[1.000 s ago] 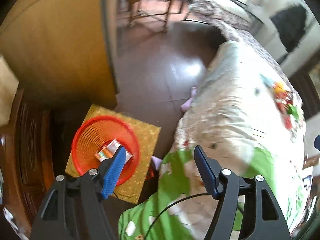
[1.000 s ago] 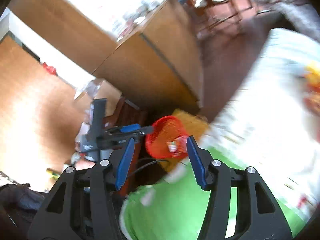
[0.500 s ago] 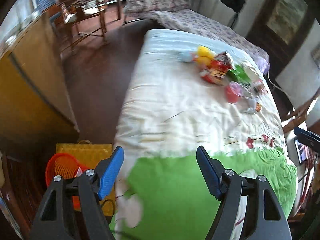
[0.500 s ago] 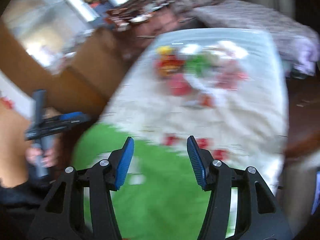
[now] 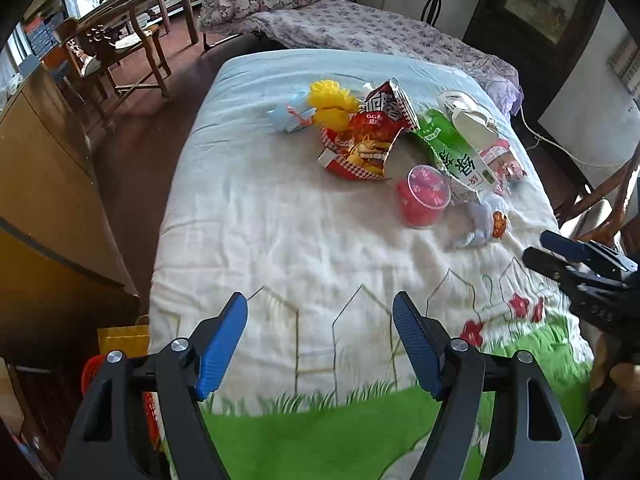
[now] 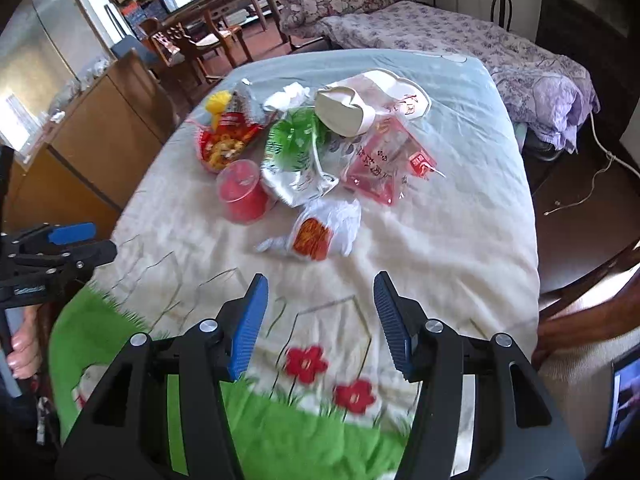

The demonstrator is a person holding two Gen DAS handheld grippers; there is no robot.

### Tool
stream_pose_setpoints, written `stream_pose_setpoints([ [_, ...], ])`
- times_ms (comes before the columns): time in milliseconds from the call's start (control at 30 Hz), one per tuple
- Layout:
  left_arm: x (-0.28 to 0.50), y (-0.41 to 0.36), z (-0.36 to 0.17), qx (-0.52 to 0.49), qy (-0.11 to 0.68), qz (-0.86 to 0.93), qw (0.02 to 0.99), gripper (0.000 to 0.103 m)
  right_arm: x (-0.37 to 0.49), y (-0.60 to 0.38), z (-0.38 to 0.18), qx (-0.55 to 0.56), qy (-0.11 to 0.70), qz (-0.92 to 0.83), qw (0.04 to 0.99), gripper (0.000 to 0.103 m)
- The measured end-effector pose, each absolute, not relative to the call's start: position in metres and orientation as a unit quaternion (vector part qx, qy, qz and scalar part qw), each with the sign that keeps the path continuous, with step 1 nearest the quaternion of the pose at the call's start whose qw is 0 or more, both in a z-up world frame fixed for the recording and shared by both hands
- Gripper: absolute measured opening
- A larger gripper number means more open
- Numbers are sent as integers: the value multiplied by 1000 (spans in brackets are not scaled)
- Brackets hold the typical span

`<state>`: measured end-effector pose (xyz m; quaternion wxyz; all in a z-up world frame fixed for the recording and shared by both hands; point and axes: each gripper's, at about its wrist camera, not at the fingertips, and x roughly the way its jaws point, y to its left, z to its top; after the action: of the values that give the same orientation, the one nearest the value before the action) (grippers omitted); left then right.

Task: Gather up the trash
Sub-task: 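Swing both tools back over the remaining trash on the quilt, then grasp the red plastic cup with the left tool while the right tool grasps the clear bag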

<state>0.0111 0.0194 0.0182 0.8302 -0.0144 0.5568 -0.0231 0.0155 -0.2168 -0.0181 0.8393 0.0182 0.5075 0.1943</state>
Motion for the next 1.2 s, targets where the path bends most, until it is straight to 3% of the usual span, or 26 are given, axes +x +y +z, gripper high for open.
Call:
stream_pose_setpoints([
  [867,84,-27,-20,26,569,-71,819,74,52,-182,-46,-5,506,194,841,63],
  [933,86,-30,-21,24,570,-74,818,74,50,-184,-46,2,505,201,839,60],
  [1000,89,-33,-21,22,570,-75,818,74,48,-189,-46,13,505,204,839,45],
  [1067,91,-38,-21,19,571,-79,817,74,46,-196,-44,28,506,204,838,37],
  [1200,93,-44,-19,14,569,-84,818,74,32,-214,-36,71,503,198,838,32],
])
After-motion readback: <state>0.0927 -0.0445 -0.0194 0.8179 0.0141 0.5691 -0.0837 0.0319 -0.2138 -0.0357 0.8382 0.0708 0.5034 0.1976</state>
